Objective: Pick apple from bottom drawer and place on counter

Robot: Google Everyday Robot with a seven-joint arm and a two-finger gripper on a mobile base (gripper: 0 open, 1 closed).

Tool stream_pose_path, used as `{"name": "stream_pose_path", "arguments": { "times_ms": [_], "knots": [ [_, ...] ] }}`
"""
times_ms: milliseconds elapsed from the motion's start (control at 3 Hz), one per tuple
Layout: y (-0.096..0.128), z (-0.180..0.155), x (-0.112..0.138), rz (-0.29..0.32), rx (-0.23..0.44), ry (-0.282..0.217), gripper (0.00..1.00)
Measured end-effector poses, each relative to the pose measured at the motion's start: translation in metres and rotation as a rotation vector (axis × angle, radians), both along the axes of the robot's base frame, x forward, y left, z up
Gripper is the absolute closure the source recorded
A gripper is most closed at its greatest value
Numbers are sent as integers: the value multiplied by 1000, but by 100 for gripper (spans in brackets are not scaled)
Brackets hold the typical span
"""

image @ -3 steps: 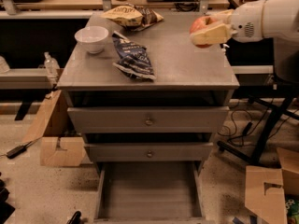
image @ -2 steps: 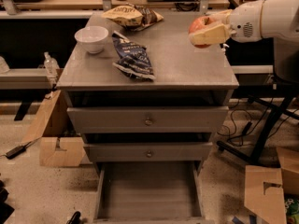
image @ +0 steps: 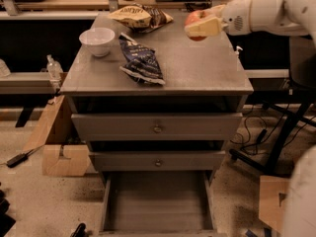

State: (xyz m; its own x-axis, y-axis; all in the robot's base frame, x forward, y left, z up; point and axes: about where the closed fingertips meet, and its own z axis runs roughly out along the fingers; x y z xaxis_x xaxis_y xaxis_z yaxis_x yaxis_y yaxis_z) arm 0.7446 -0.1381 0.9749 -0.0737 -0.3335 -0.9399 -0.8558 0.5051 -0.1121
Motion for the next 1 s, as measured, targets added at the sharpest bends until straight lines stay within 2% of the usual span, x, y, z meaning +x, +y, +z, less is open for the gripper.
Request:
{"name": "stream_pose_path", "arguments": {
  "times_ms": [333, 667, 1000],
  "knots": [
    [9, -11, 41, -18, 9, 20, 100],
    [7, -21, 65, -73, -41, 29, 100],
    [-1, -40, 82, -160, -149, 57, 100]
  ]
}}
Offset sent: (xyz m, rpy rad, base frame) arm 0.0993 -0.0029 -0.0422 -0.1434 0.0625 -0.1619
